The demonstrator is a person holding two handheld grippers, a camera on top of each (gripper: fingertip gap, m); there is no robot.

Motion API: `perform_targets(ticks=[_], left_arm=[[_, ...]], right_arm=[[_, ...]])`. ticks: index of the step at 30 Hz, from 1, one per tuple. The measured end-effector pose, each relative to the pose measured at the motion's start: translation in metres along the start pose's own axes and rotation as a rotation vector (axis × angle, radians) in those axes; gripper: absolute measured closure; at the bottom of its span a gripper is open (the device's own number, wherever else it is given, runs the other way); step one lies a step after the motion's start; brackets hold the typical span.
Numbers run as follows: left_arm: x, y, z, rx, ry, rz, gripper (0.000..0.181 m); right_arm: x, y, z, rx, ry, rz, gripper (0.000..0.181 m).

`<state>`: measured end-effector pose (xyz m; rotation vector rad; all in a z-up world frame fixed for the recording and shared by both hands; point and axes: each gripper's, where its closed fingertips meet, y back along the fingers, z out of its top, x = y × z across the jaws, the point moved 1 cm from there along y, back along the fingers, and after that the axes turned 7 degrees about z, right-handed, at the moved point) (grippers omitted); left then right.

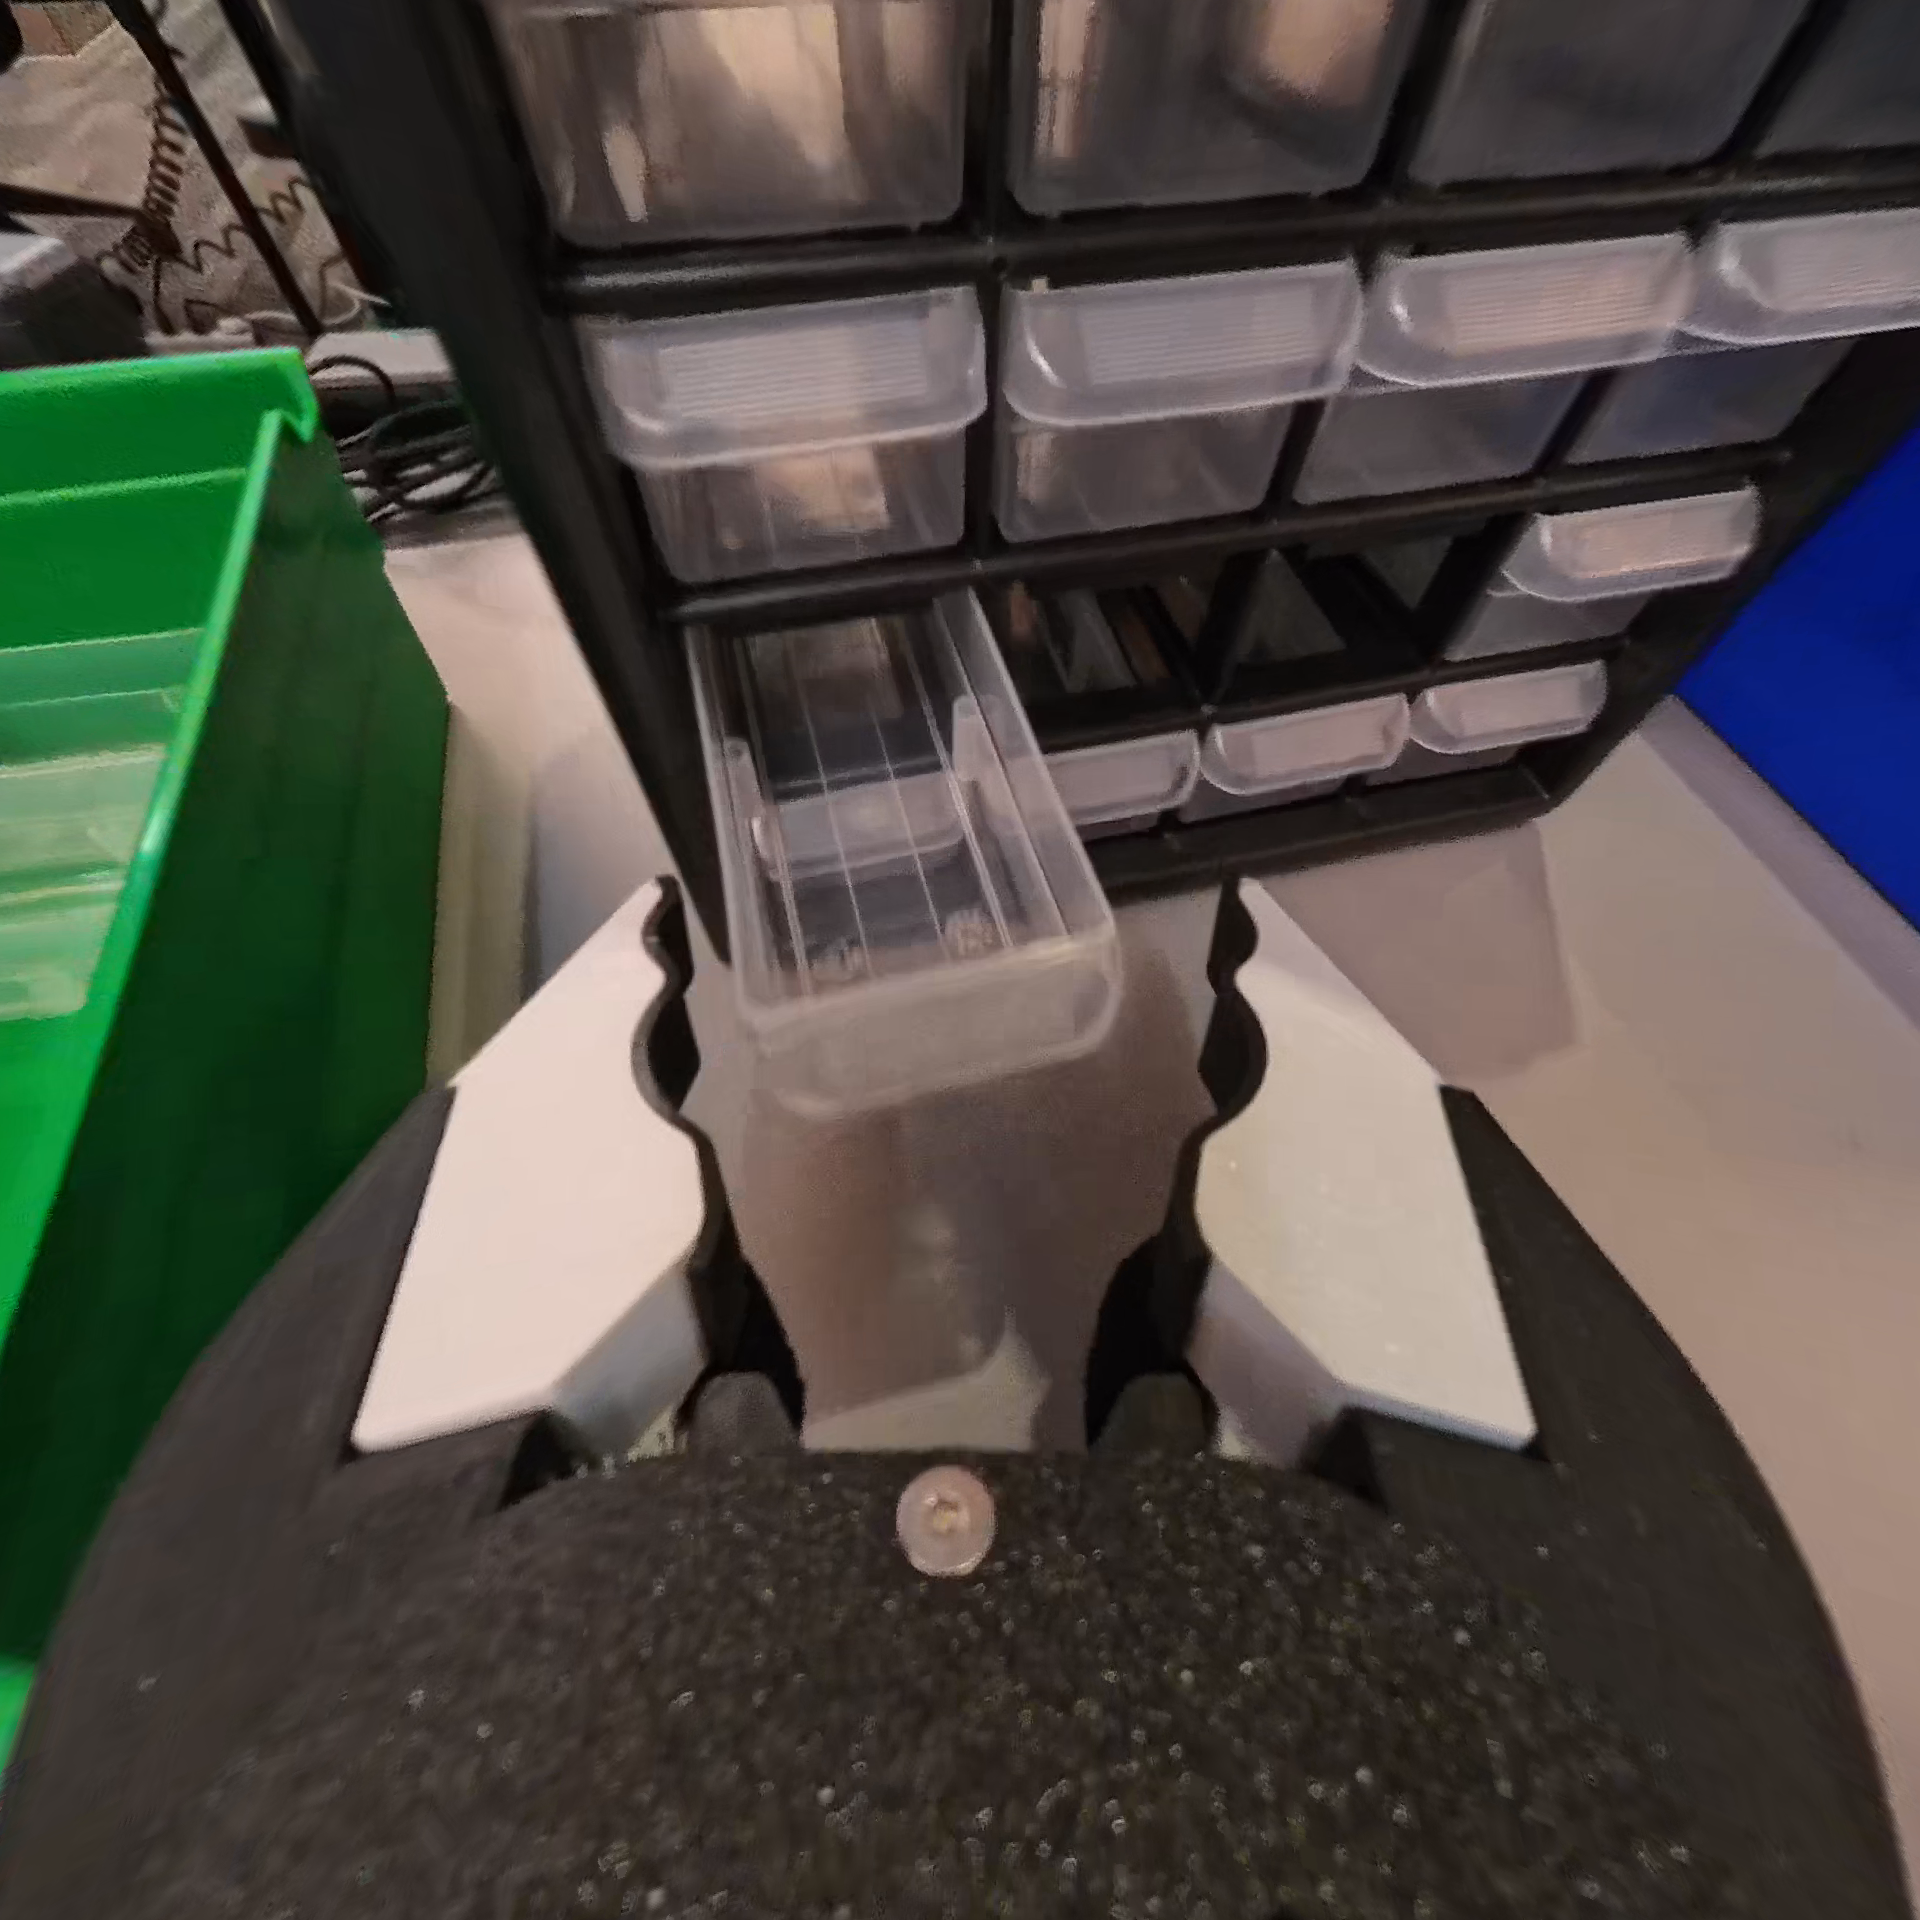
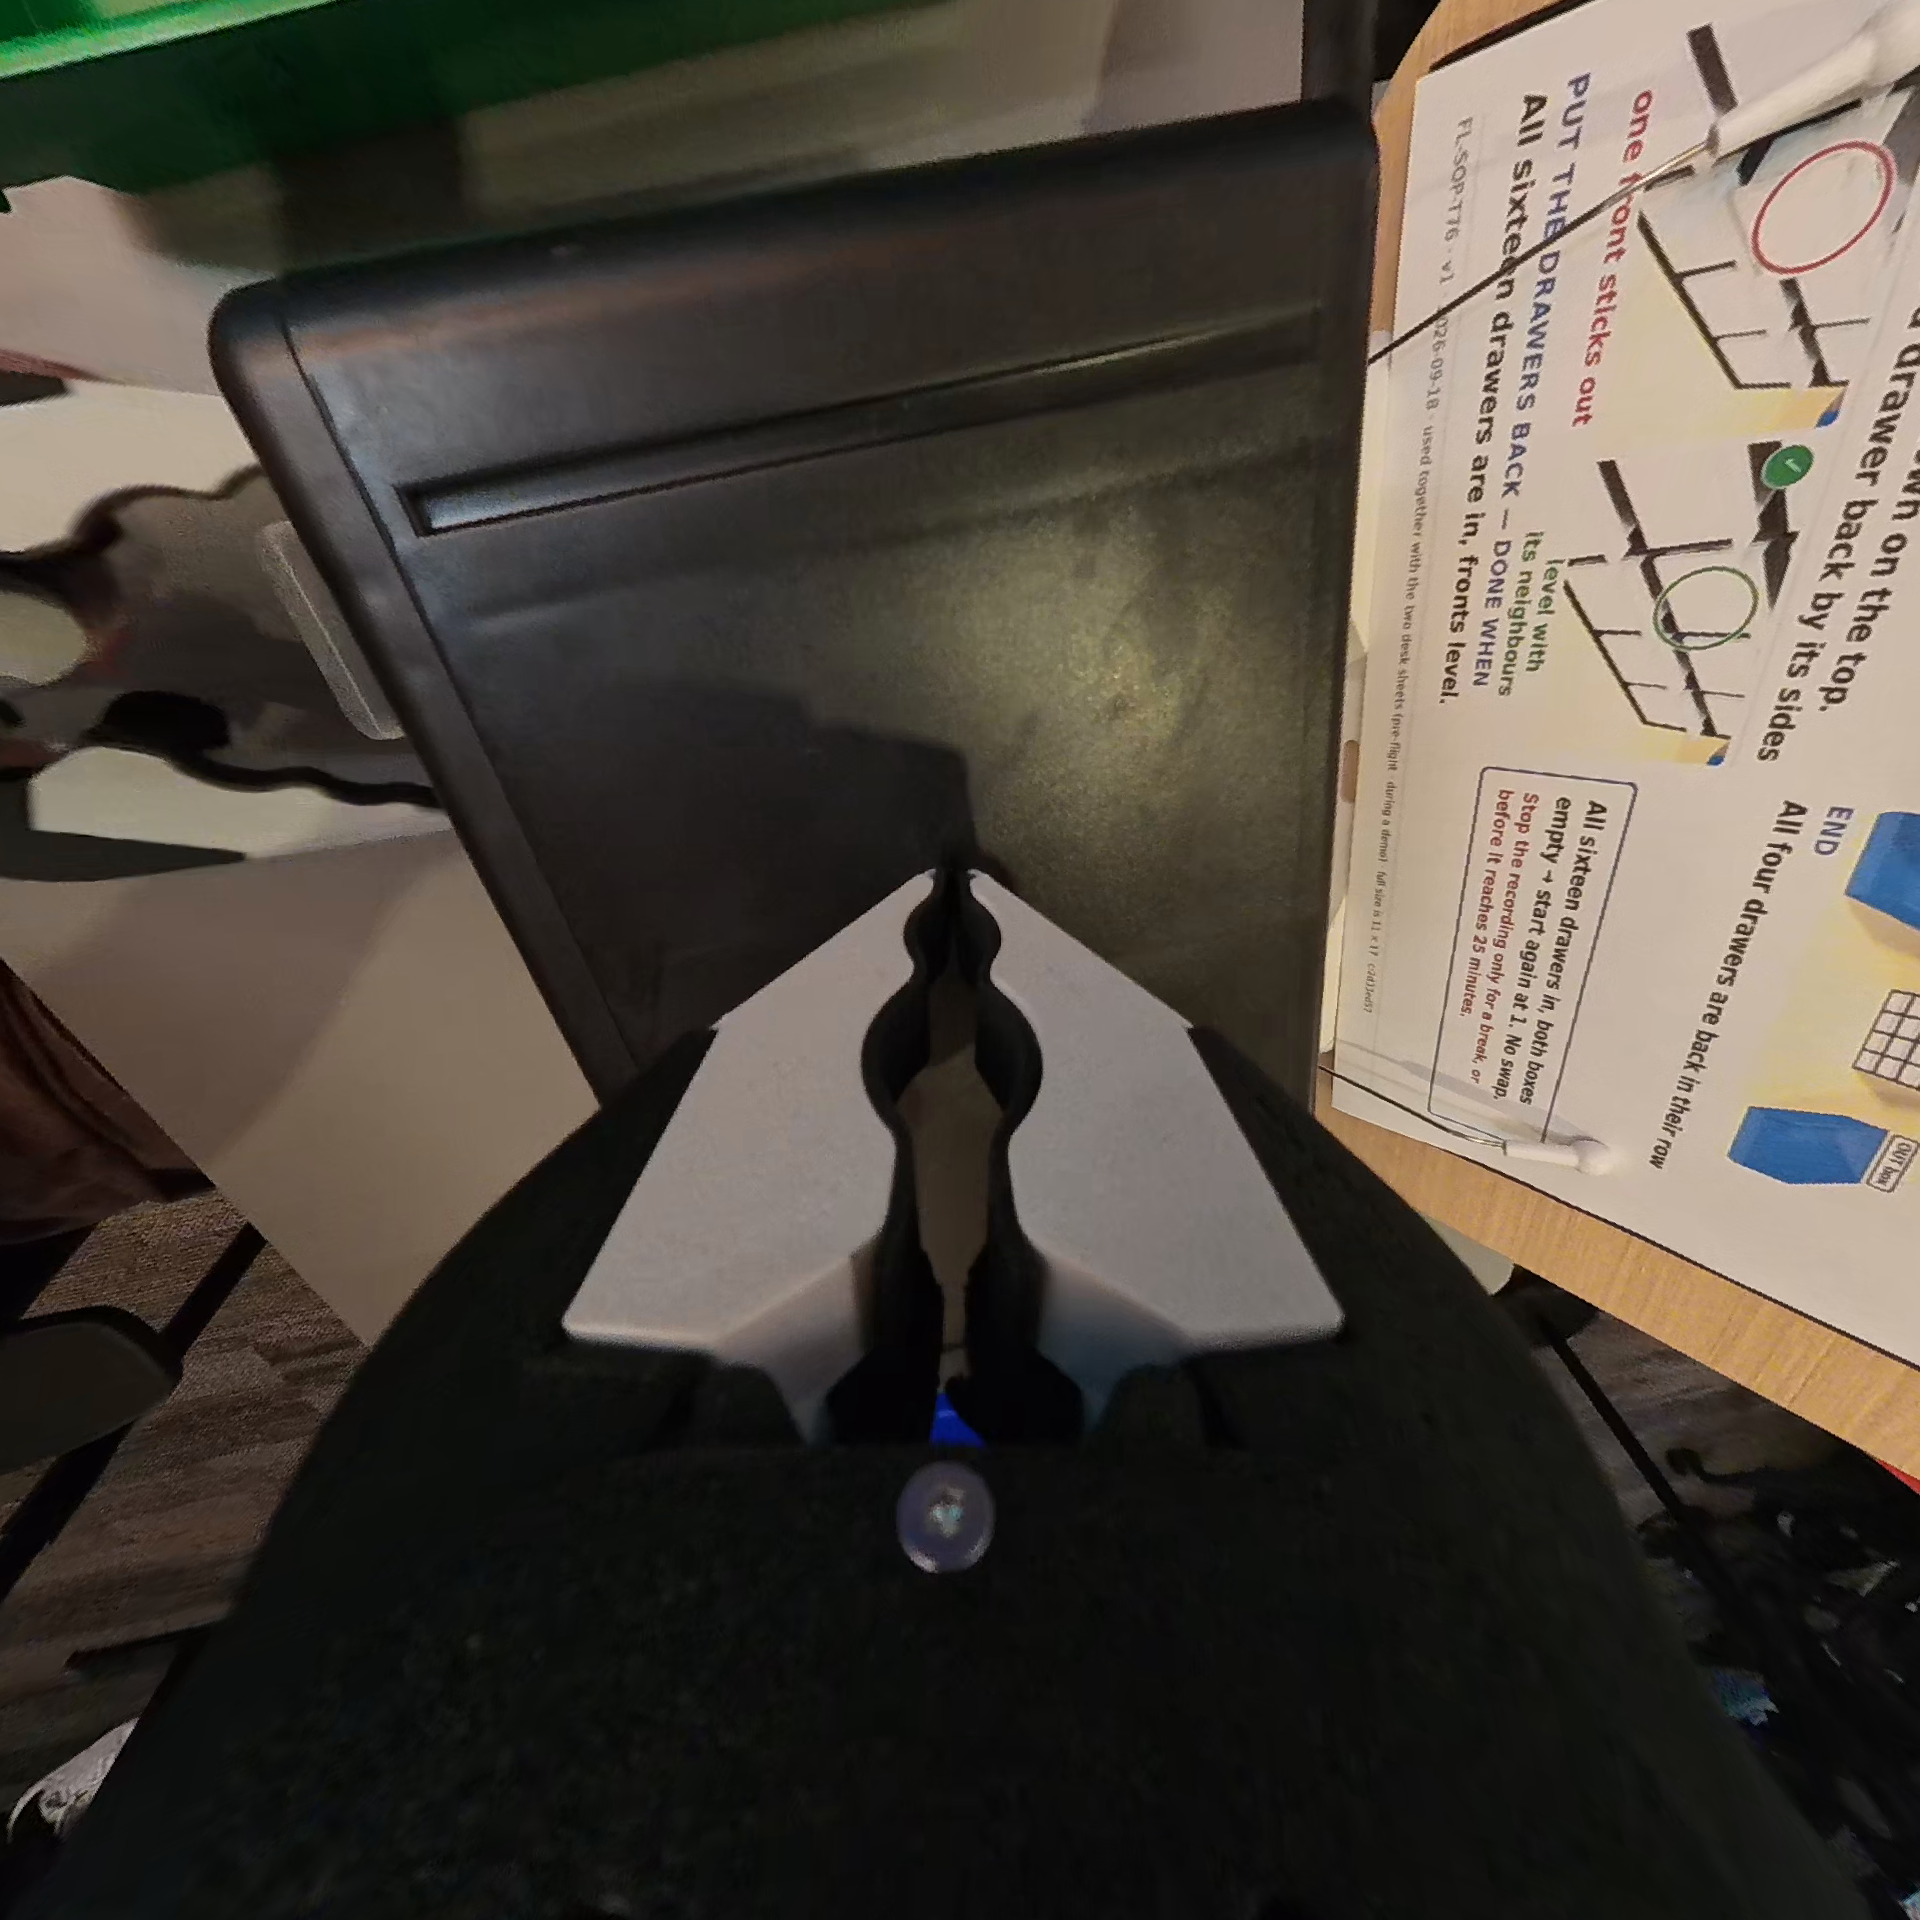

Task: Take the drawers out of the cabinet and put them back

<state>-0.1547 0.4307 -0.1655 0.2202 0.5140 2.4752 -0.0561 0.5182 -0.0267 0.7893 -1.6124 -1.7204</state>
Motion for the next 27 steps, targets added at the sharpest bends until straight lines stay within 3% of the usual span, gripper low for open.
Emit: perform_targets(ticks=[5,9,20,27], left_arm=[[0.006,0.041,-0.021,-0.053,0.077,0.027,0.109],[0.008,0.039,-0.012,-0.117,0.053,0.063,0.136],[0.022,-0.018,0.005,-0.067,0.089,0.1,0.146],[0.022,-0.03,0.01,-0.055,0.132,0.127,0.147]], right_arm=[[0.0,0.0,0.0,-0.003,-0.002,0.004,0.181],[0.0,0.0,0.0,-0.025,-0.011,0.012,0.181],[0.0,0.0,0.0,-0.024,-0.008,0.006,0.181],[0.0,0.0,0.0,-0.01,-0.007,0.009,0.181]])
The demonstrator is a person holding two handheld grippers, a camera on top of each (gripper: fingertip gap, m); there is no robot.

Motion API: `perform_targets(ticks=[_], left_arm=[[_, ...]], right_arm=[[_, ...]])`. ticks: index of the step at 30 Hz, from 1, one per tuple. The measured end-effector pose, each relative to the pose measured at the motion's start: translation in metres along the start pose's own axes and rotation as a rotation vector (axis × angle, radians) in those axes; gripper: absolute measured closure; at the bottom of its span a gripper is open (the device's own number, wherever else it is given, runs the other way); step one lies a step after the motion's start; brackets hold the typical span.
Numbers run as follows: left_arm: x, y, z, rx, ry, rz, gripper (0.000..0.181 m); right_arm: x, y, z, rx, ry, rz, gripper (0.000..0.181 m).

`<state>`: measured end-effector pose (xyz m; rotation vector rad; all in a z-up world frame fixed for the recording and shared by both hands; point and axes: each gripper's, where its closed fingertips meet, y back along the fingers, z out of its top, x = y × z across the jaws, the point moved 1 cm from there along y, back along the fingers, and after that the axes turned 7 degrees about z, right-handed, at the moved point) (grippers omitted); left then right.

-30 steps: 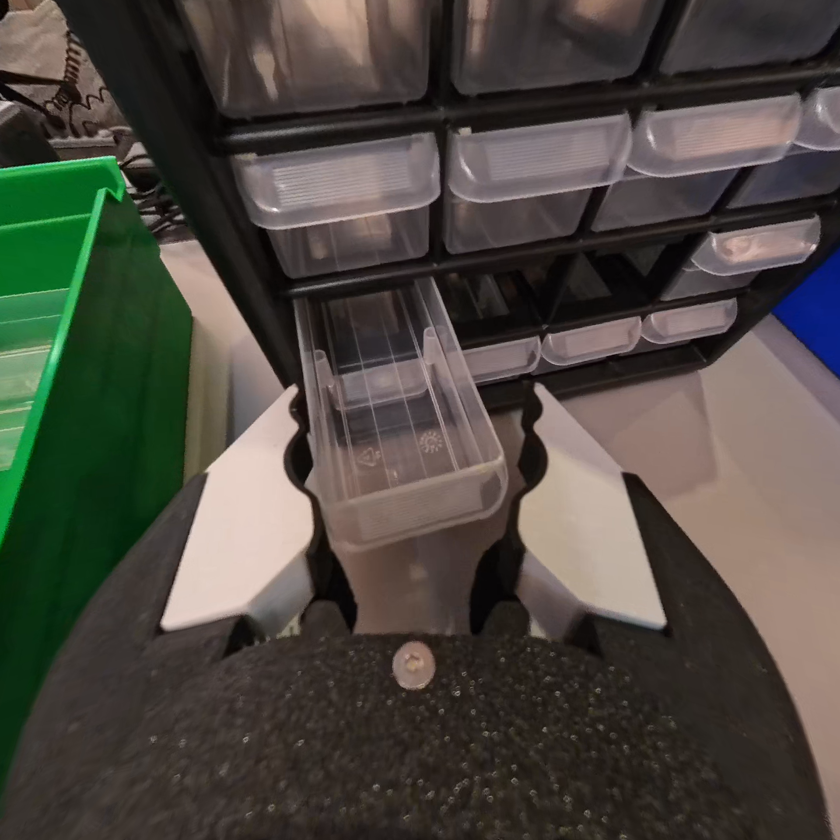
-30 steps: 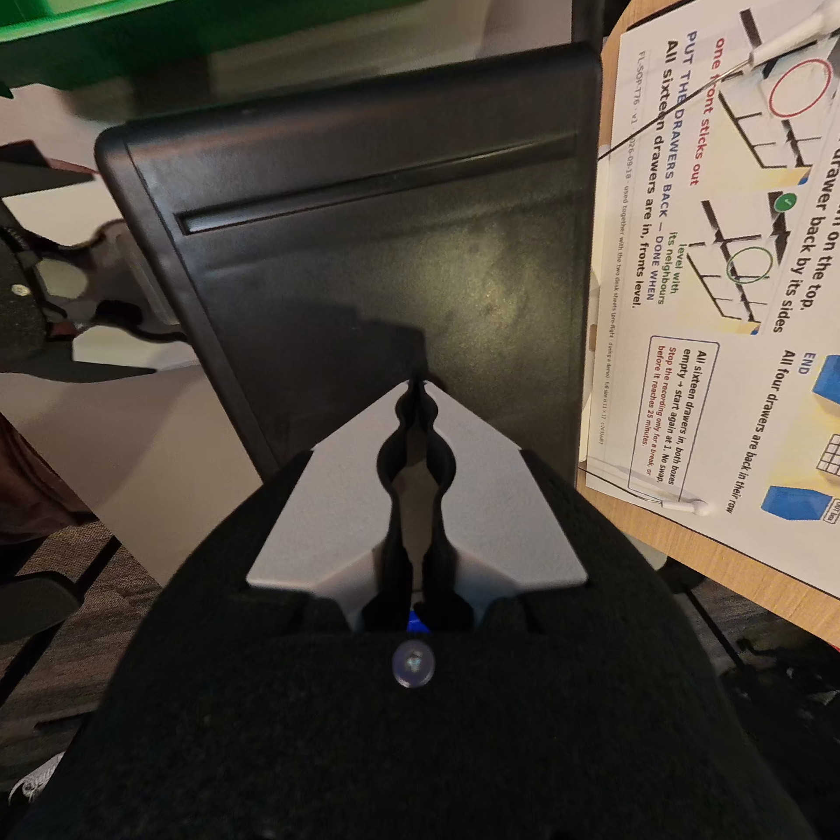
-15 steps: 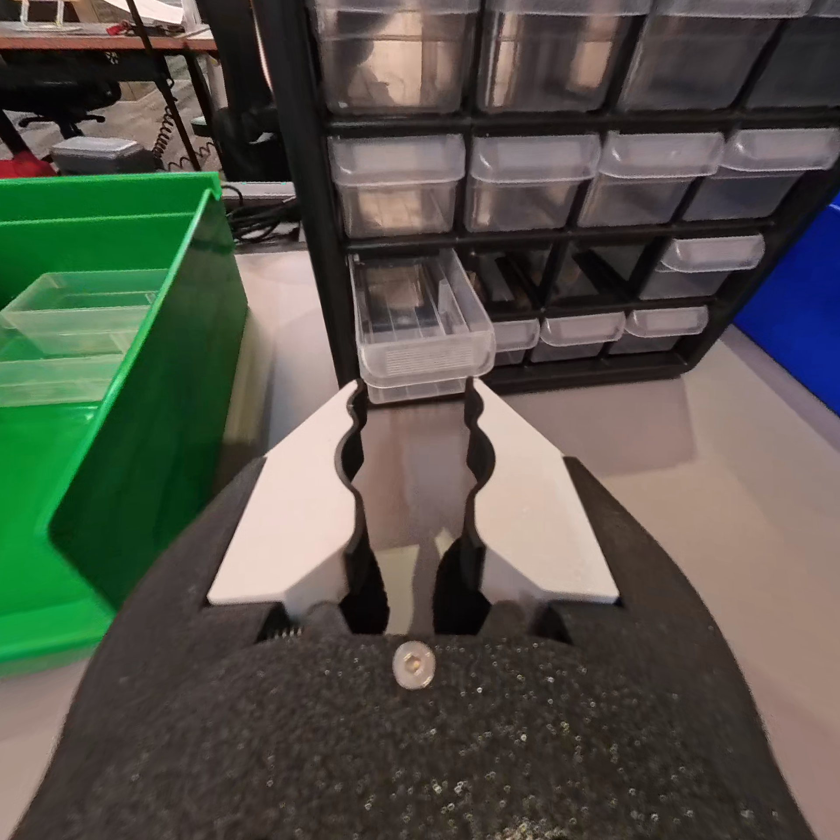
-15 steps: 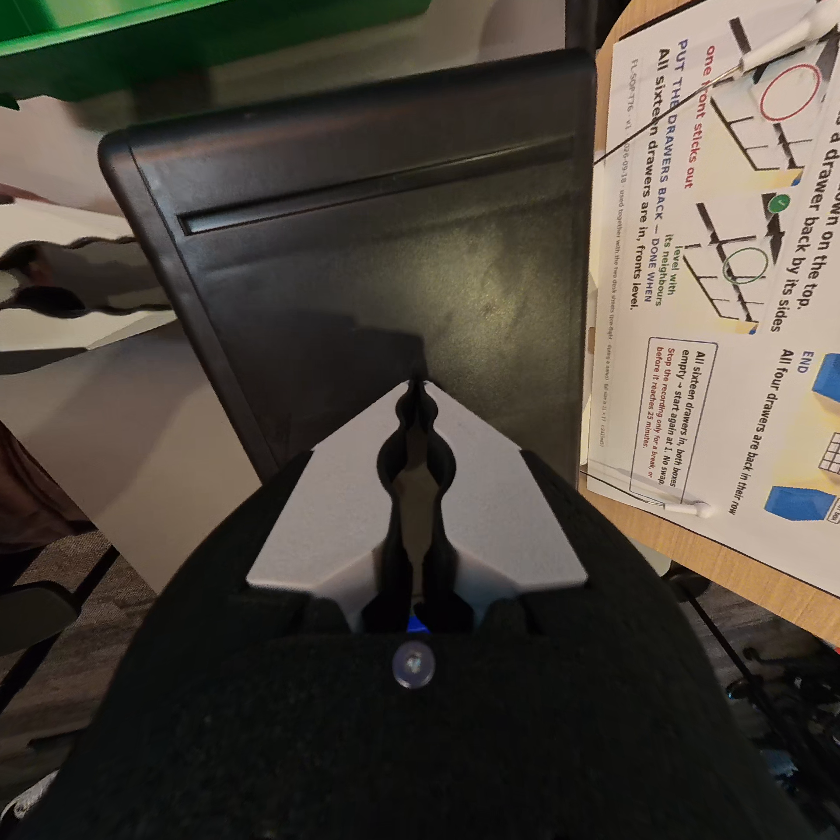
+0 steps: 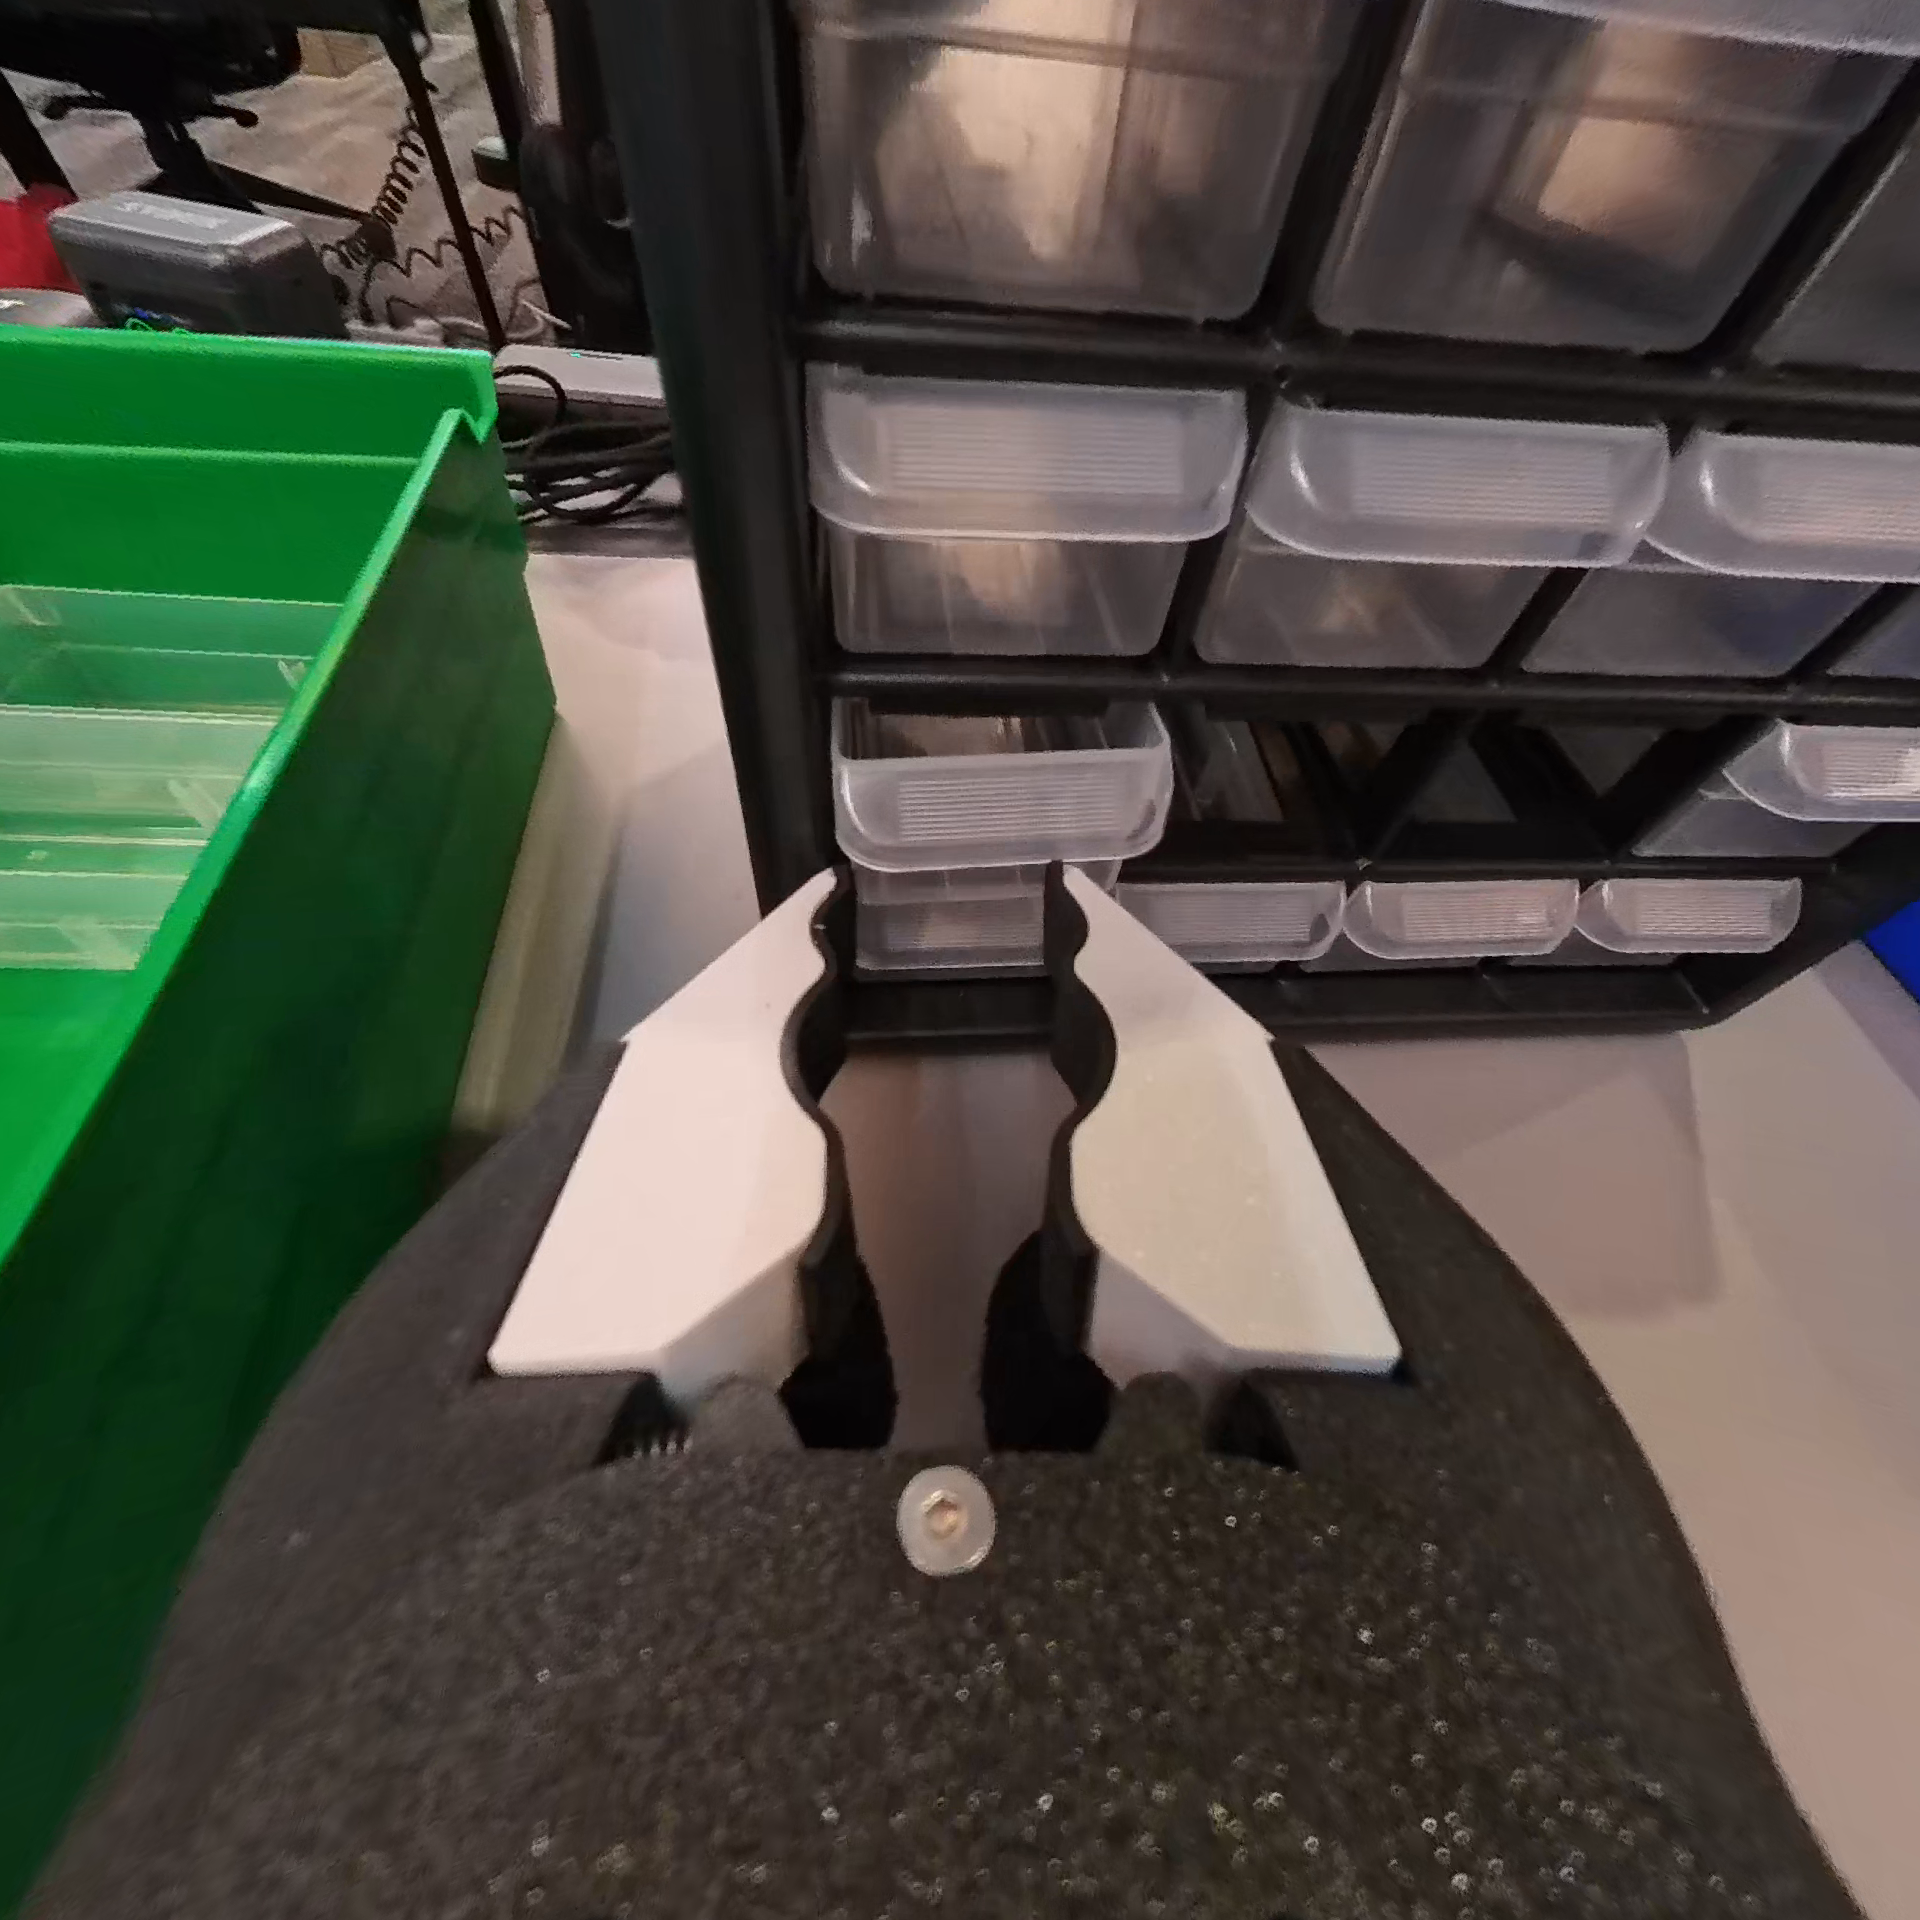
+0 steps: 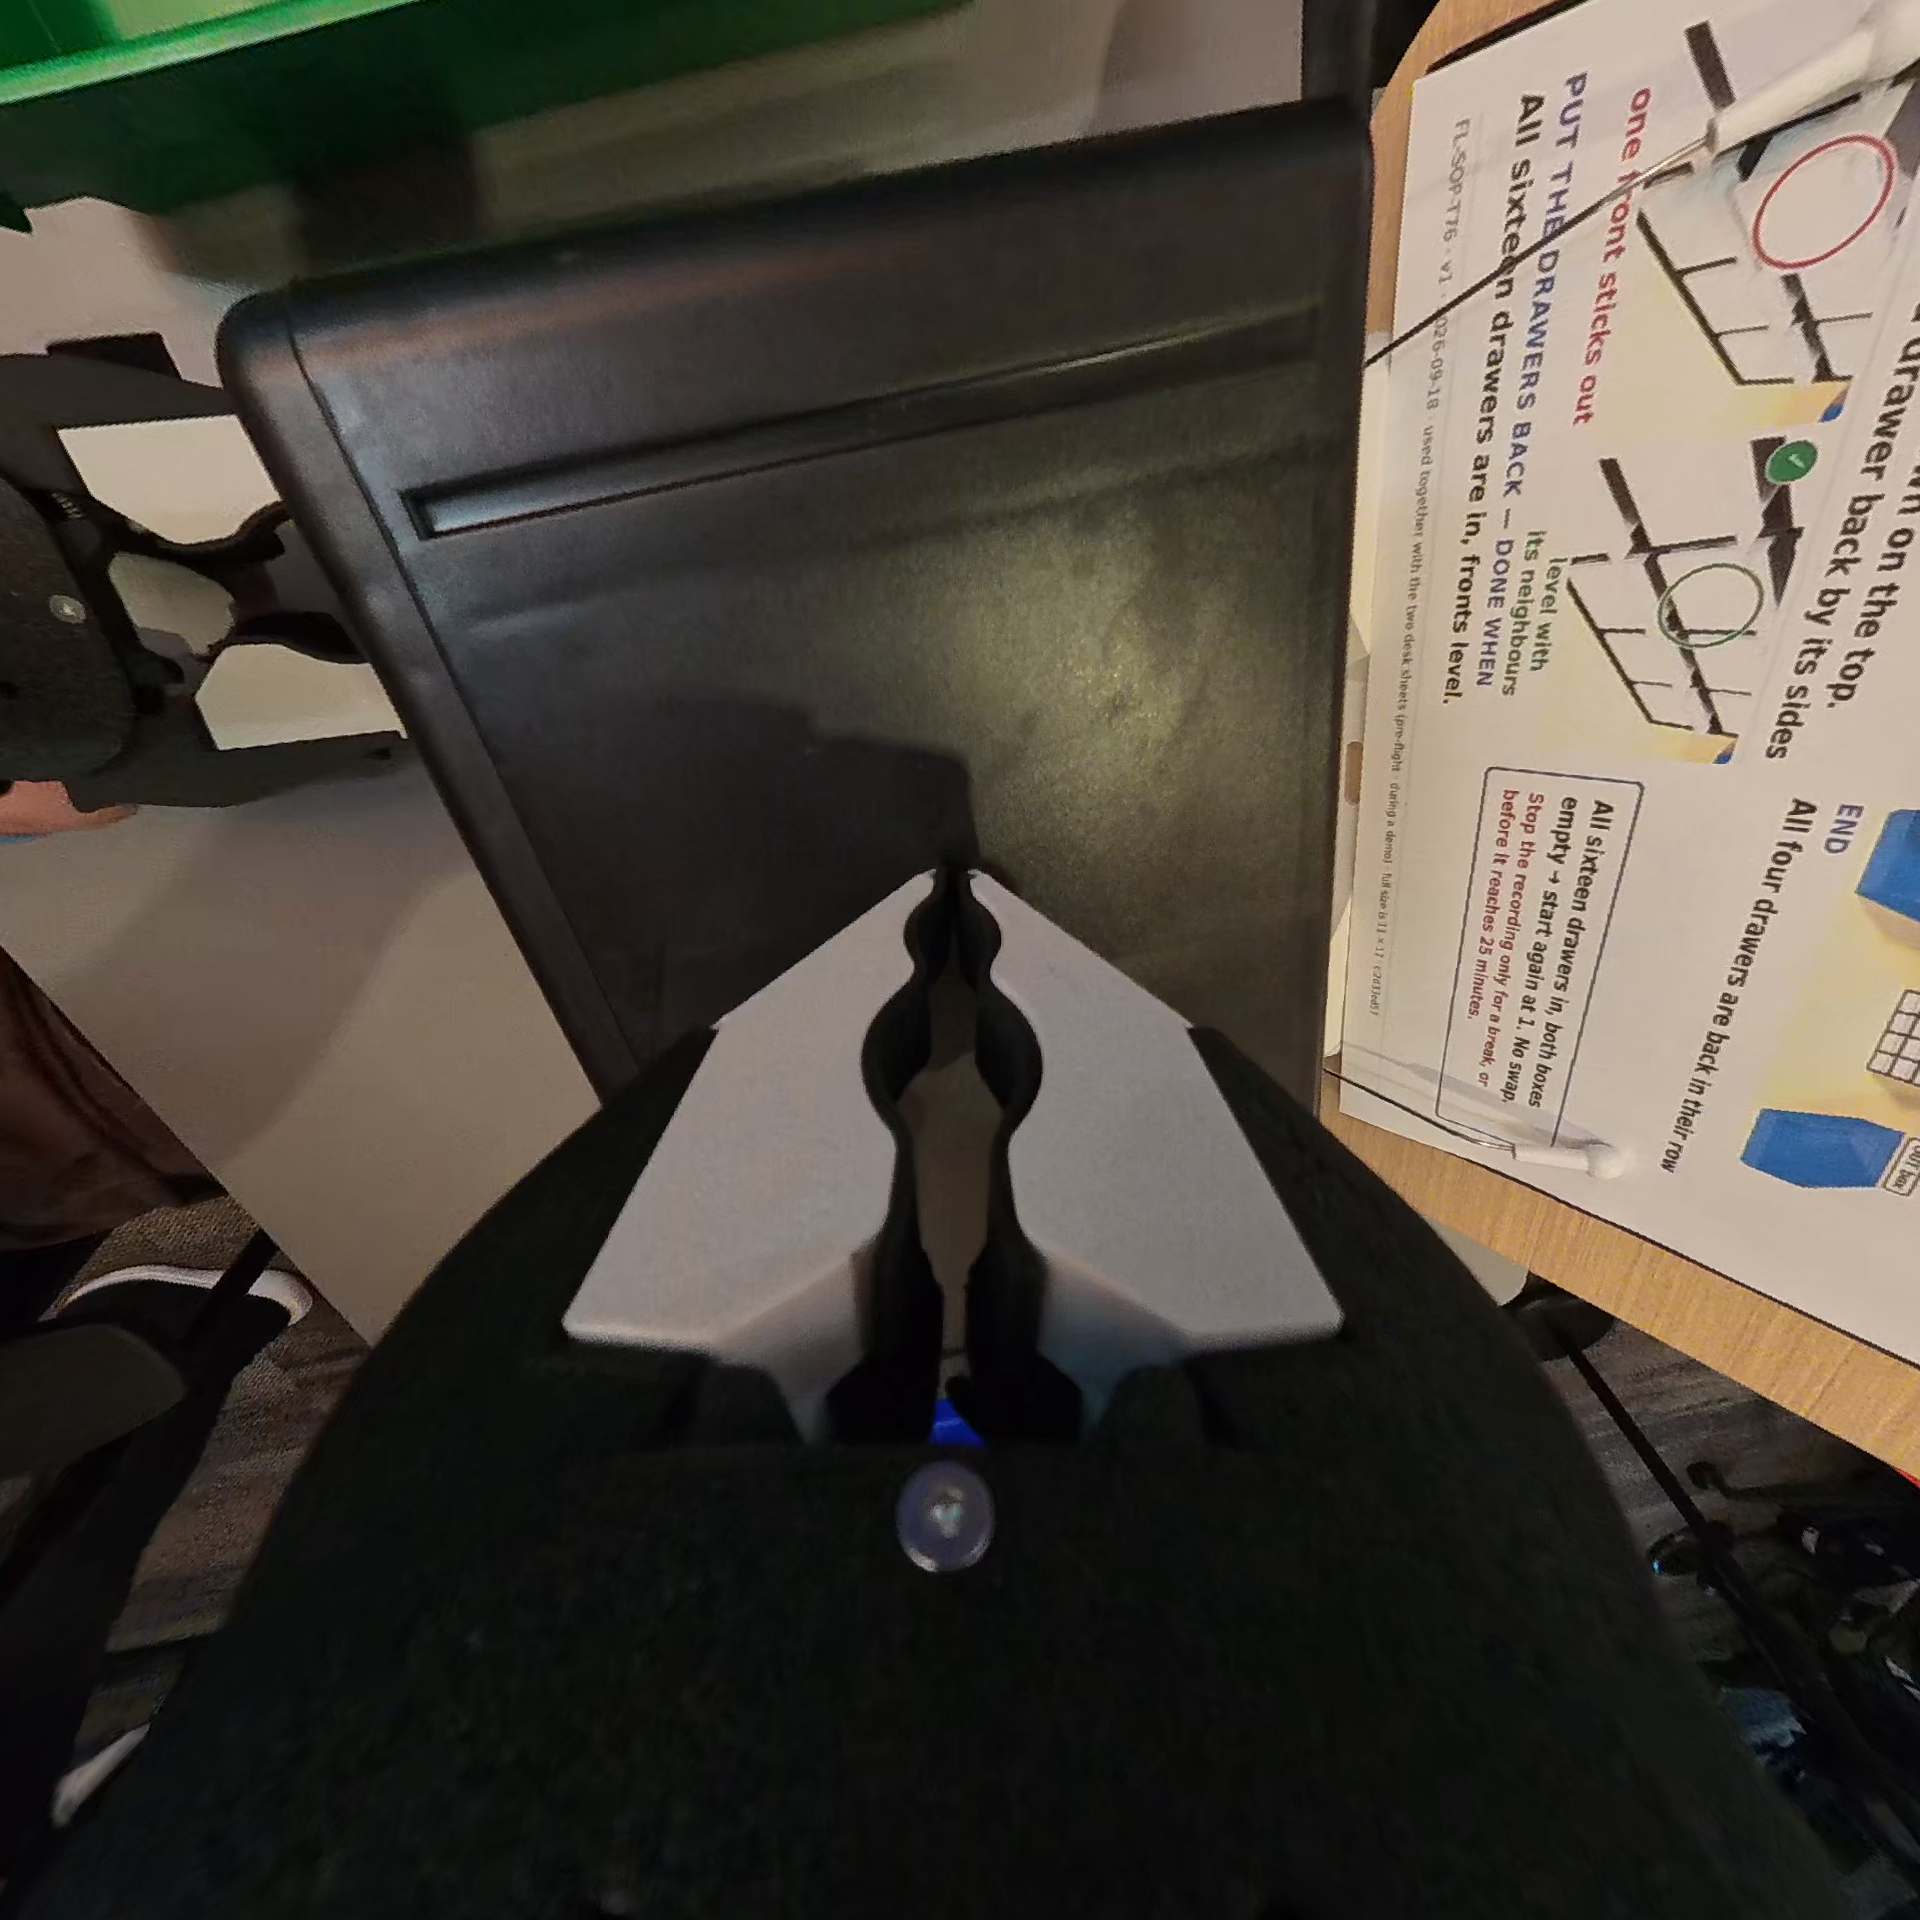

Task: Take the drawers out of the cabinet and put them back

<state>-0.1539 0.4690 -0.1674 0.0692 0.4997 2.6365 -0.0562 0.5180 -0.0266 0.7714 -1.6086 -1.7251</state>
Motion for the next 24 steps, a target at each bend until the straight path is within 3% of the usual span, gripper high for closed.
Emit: perform_targets(ticks=[8,18,24], left_arm=[[-0.019,0.022,-0.008,-0.044,0.005,-0.071,0.153],[-0.015,-0.014,0.001,-0.006,0.026,-0.031,0.155],[-0.015,-0.005,-0.007,0.011,0.001,-0.058,0.151]], right_arm=[[0.0,0.0,0.0,0.014,0.001,-0.006,0.181],[0.0,0.0,0.0,0.008,-0.012,-0.005,0.181],[0.0,0.0,0.0,0.004,-0.017,0.004,0.181]])
